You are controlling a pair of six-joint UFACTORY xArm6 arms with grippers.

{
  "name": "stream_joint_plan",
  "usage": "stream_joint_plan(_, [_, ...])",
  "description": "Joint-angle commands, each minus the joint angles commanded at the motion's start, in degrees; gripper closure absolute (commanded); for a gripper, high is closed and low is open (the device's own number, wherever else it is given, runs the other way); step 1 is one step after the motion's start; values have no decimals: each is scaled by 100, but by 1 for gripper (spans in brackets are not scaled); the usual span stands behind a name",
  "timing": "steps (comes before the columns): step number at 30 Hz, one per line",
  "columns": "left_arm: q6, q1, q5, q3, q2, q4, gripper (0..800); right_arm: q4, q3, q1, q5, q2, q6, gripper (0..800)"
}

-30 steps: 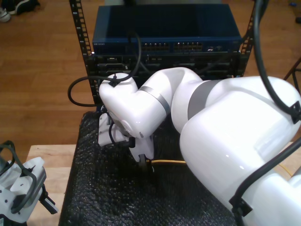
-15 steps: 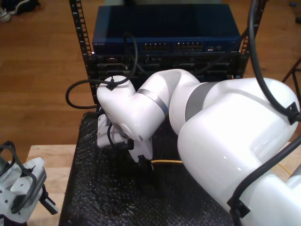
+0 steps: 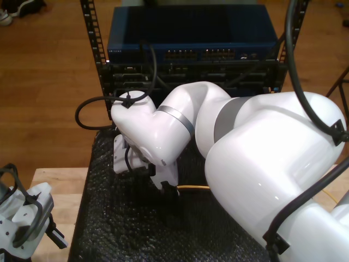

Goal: Grab the cable and plug it in

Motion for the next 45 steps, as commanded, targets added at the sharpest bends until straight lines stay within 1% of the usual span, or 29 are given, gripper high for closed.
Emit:
stream_joint_plan(4, [0,0,0,0,0,0,0,-123,0,44,0,0,114,454])
stream_joint_plan(8, [0,0,0,0,0,0,0,-132,0,70,0,0,123,462])
stream_joint_plan(13, [9,0,0,0,0,0,0,-141,9,79,0,0,132,515])
stream_joint_plan(21, [9,0,9,0,0,0,0,-185,158,79,0,0,132,517])
stream_joint_plan(22, [9,0,9,0,0,0,0,-185,167,79,0,0,132,521])
stream_joint_plan(24, [9,0,9,0,0,0,0,-185,158,88,0,-9,141,555])
stream_joint_plan(45, [9,0,0,0,0,0,0,-264,132,114,0,-18,229,567])
